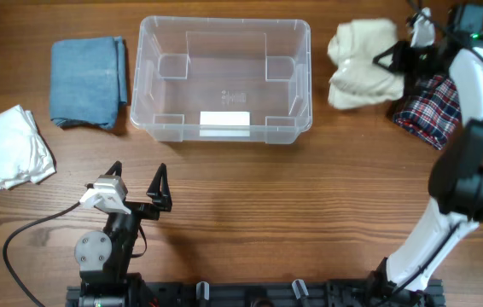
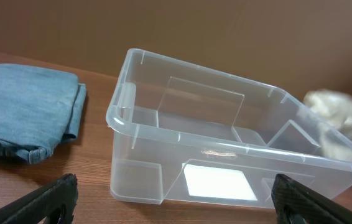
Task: Pack container
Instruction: 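Carry the cream cloth into the container's left side and release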
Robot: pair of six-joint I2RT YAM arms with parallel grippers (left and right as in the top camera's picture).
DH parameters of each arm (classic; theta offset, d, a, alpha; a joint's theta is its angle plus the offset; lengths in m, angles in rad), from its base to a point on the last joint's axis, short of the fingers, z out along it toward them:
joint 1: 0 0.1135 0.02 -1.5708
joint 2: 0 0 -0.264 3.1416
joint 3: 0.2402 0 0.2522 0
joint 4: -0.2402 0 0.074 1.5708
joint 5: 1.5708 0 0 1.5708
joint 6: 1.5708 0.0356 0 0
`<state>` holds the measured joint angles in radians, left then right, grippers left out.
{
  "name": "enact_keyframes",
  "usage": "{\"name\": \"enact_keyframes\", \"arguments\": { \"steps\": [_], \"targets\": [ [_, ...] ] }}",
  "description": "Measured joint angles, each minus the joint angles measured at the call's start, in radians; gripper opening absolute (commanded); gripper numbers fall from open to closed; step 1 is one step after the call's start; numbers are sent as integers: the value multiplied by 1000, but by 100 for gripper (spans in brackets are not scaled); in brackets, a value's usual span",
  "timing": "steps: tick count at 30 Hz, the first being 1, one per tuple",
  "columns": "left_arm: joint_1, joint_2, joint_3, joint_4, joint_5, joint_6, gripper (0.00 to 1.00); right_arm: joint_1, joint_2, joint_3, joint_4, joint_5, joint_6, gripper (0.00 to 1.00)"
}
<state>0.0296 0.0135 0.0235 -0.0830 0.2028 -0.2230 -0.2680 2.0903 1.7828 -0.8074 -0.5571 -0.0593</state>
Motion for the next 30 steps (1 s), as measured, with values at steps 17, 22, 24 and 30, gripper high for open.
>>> {"name": "enact_keyframes", "arguments": {
  "steps": [17,22,24,30],
  "targets": [
    [0,0,0,0,0,0,100,797,-237,2,343,315,805,4],
    [0,0,0,0,0,0,100,886,-40,-2,474,418,848,4],
    [0,0,0,0,0,0,100,887,9,-2,502,432,847,4],
    [0,0,0,0,0,0,100,887,61,-2,539,447,763,4]
  ]
}}
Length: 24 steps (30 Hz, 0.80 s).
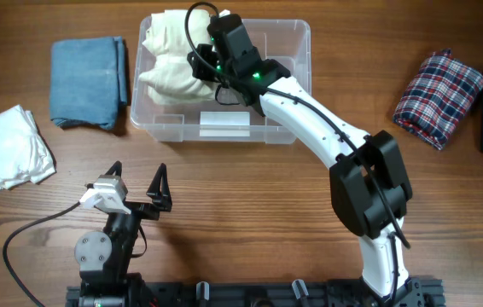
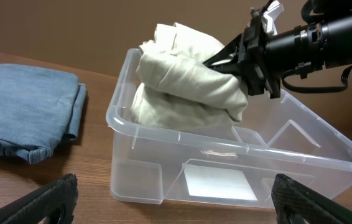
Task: Pack container
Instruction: 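Carry the cream cloth into the container's left side and release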
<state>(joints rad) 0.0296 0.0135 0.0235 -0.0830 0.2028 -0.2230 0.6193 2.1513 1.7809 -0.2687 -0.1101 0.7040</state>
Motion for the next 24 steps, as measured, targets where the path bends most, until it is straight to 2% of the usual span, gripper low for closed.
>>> {"name": "enact_keyframes", "arguments": {
  "steps": [2,7,8,9,10,13,15,22,23,24],
  "targets": [
    [0,0,0,0,0,0,100,0,12,0,-2,4,-22,11],
    [0,0,0,0,0,0,100,0,27,0,-46,7,-38,11],
    [0,0,0,0,0,0,100,0,28,0,-63,7,-40,21],
    [0,0,0,0,0,0,100,0,28,0,-68,7,-40,38],
    [0,0,0,0,0,0,100,0,29,0,-67,7,-40,58],
    [0,0,0,0,0,0,100,0,29,0,-40,7,-47,75],
    [0,0,0,0,0,0,100,0,29,0,-29,6,-57,79],
    [0,0,0,0,0,0,100,-3,29,10,-76,6,-157,80],
    [0,0,0,0,0,0,100,-8,29,23,-109,4,-170,78],
    [0,0,0,0,0,0,100,-19,25,32,-145,1,-183,68]
  ]
}}
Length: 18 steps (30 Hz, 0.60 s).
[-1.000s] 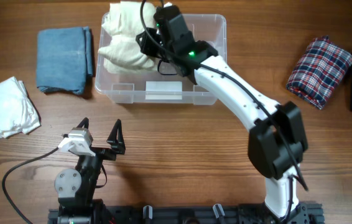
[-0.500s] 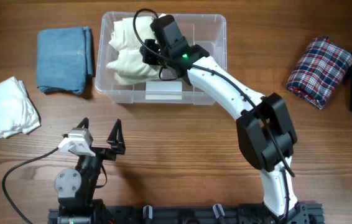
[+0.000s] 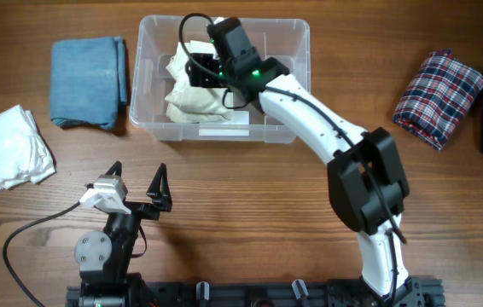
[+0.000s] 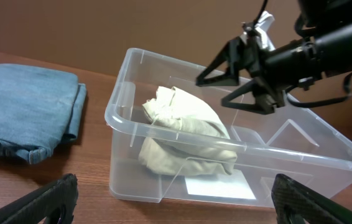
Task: Pack container
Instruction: 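Carry the cream cloth into the container's left side and release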
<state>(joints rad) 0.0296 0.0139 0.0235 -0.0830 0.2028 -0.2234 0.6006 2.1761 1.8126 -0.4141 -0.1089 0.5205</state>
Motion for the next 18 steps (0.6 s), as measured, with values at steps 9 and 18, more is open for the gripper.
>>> {"name": "enact_keyframes", "arguments": {
  "steps": [9,18],
  "targets": [
    [0,0,0,0,0,0,100,-145,-42,24,-184,-2,-104,8],
    [0,0,0,0,0,0,100,-117,132,28,-180,-61,-135,8]
  ]
}}
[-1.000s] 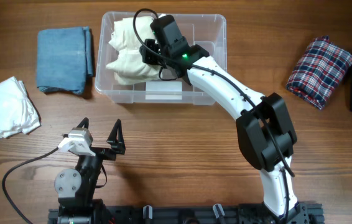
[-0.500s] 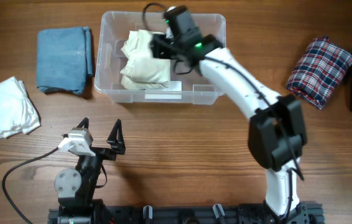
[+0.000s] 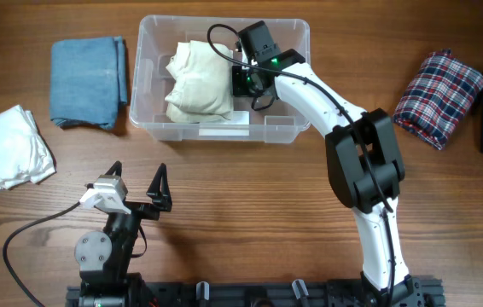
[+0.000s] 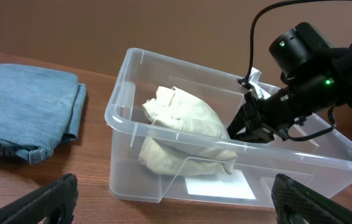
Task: Pack container
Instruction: 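Carry the cream cloth into the container's left side and release, then move the right gripper to the plaid shirt and grasp it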
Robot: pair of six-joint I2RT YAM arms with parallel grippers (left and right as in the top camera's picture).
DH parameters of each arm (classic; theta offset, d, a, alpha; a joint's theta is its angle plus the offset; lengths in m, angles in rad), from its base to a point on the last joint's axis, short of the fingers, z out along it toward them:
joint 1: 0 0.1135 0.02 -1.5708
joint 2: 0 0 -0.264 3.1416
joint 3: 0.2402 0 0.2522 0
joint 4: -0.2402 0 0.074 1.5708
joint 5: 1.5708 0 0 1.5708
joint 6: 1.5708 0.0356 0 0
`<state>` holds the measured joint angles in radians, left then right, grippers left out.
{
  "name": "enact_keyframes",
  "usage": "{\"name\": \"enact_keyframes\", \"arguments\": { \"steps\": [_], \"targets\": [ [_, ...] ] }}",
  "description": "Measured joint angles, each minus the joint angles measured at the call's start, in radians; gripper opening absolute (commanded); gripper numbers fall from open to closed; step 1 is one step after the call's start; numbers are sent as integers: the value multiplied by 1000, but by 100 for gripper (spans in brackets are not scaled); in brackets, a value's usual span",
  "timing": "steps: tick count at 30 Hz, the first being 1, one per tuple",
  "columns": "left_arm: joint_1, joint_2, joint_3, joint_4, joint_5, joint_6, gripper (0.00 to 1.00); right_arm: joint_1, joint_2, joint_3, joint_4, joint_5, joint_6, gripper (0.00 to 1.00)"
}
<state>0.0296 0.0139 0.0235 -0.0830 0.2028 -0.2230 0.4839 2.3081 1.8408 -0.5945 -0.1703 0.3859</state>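
Note:
The clear plastic container [image 3: 152,128] stands at the table's far middle, also in the left wrist view [image 4: 126,124]. A cream garment [image 3: 197,81] lies bunched in its left half [image 4: 185,124]. My right gripper [image 3: 246,81] is down inside the container just right of the garment [image 4: 250,124], its fingers apart and holding nothing. My left gripper [image 3: 136,183] rests open near the front edge, facing the container [image 4: 175,186], with nothing between its fingers.
Folded blue jeans [image 3: 88,81] lie left of the container [image 4: 23,112]. A white garment with green trim [image 3: 11,149] sits at the left edge. A plaid garment [image 3: 438,98] and a dark item lie at the far right.
My right gripper has shifted right, from over the cream garment to the container's middle beside it. The garment lies as it did. The left arm has not moved.
My right gripper was shut on the cream garment to the right of the empty container. Then it held the garment over the container's left half. Then the garment lay inside with the gripper open above it, and now the gripper is beside it.

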Motion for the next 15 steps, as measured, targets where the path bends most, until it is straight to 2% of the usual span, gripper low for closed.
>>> {"name": "enact_keyframes", "arguments": {
  "steps": [6,8,11,12,15],
  "targets": [
    [0,0,0,0,0,0,100,50,0,0,63,-114,-105,10],
    [0,0,0,0,0,0,100,61,0,0,67,-134,-116,23],
    [0,0,0,0,0,0,100,51,0,0,79,-146,-119,27],
    [0,0,0,0,0,0,100,41,0,8,72,-153,-119,38],
    [0,0,0,0,0,0,100,-7,2,123,-41,-169,-130,53]
  ]
}}
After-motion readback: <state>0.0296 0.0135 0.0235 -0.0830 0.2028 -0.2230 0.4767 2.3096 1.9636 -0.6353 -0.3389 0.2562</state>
